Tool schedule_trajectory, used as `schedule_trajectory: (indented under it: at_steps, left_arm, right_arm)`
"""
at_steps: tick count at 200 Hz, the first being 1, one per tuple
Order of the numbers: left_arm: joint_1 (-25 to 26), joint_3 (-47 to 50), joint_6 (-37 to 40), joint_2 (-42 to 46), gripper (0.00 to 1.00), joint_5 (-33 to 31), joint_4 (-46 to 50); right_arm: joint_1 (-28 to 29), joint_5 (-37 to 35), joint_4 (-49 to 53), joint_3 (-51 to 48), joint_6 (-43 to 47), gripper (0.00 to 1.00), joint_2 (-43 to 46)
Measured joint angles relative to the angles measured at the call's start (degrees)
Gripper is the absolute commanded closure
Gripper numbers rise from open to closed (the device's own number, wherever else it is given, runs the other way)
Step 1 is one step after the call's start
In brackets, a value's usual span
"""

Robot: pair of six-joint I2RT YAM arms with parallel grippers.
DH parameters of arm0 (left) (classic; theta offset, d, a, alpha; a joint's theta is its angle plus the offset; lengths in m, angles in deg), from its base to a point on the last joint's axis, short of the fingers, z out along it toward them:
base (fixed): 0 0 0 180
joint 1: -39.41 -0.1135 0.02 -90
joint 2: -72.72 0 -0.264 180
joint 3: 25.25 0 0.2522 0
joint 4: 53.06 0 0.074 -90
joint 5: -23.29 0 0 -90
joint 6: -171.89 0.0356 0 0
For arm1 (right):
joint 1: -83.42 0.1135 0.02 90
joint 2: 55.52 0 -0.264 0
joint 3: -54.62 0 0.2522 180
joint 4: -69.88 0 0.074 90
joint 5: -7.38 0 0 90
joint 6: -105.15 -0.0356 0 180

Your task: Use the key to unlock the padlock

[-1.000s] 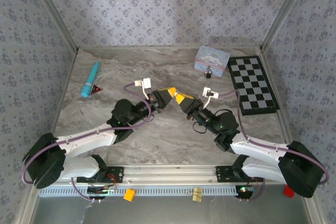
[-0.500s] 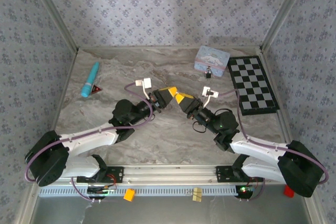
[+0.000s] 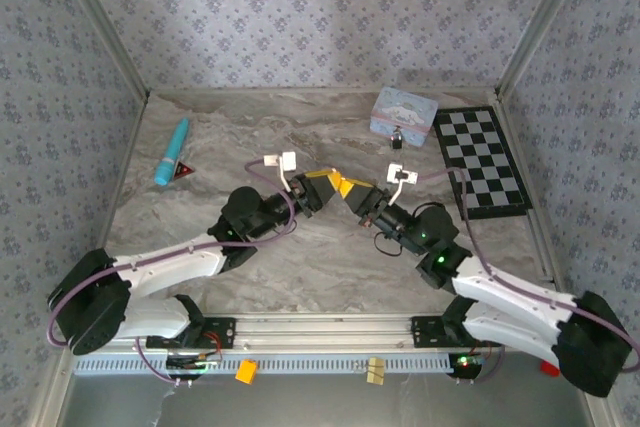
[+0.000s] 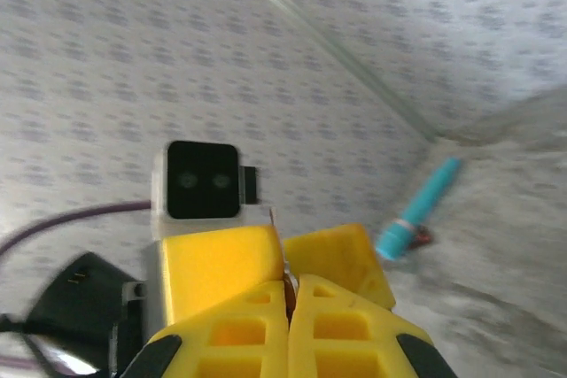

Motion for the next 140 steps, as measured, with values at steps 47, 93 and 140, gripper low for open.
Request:
schedule_trajectory:
  at_steps: [47,93,140]
  left_arm:
    - [-3.67,-1.53,4.5,4.7,0.12,-3.08,21.33]
    - [-10.01,-22.05,11.17,-5.31,0.04,-7.54,49.09]
    - [-10.6,-43.21,16.48,-27.8,0.0,-7.87,58.8]
  right_arm:
    - [-2.89,-8.31,32.09,9.31,8.0,1.0,7.39]
    - [-3.28,-17.75,58.07,13.64,11.56,1.0,10.08]
    - [-3.28,-23.96,74.14,14.21,11.93,1.0,16.94]
